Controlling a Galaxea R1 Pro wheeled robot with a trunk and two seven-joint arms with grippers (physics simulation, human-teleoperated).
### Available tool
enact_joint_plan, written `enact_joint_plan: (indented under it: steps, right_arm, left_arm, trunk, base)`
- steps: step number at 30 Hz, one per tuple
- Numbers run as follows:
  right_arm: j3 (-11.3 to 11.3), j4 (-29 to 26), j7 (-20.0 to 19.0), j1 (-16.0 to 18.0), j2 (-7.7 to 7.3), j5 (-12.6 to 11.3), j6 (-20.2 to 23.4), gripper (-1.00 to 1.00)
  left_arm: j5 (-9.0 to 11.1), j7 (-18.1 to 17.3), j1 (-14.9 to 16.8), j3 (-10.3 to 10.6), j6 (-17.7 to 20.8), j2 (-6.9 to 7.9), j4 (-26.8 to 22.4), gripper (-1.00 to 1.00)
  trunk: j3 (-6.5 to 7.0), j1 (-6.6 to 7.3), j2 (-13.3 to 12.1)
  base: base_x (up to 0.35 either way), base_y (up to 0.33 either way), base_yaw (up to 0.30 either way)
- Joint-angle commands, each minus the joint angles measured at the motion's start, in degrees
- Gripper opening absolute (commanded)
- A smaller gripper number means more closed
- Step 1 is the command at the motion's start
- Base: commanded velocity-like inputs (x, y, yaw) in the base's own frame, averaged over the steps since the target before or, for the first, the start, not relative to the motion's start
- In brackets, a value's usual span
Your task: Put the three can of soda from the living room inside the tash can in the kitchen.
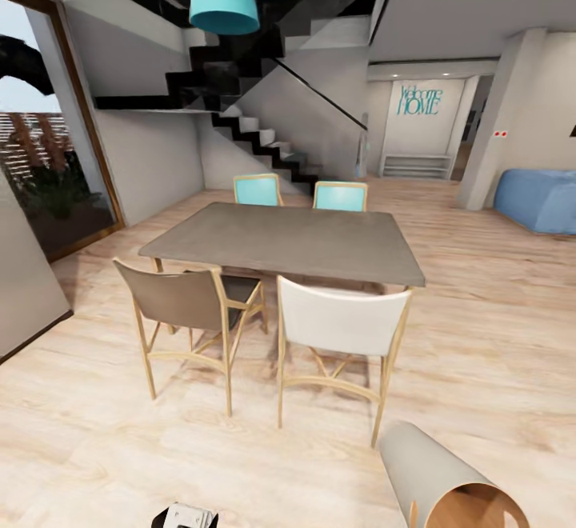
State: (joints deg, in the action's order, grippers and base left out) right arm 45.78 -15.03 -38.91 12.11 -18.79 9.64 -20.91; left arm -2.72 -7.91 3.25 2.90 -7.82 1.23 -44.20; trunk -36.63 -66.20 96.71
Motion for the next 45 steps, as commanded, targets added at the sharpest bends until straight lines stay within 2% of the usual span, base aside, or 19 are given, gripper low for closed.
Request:
enact_joint_plan:
  steps: [1, 45]
  right_arm:
    - [0.43, -0.09, -0.38, 0.03, -0.01, -0.41, -0.09, -1.0]
    - [0.43, -0.05, -0.35, 0.02, 0.01, -0.41, -0.09, -1.0]
  left_arm:
    - [0.0, 0.0, 0.0, 0.0, 0.0, 0.0, 0.0, 1.0]
    - [0.0, 0.0, 0.0, 0.0, 0.0, 0.0, 0.08, 1.0]
  trunk:
    - [-0.03, 0.0, 0.0]
    - [-1.34, 0.0, 0.0]
  base:
    - [0.001, -0.28, -0.225]
    - [0.0, -0.284, -0.226]
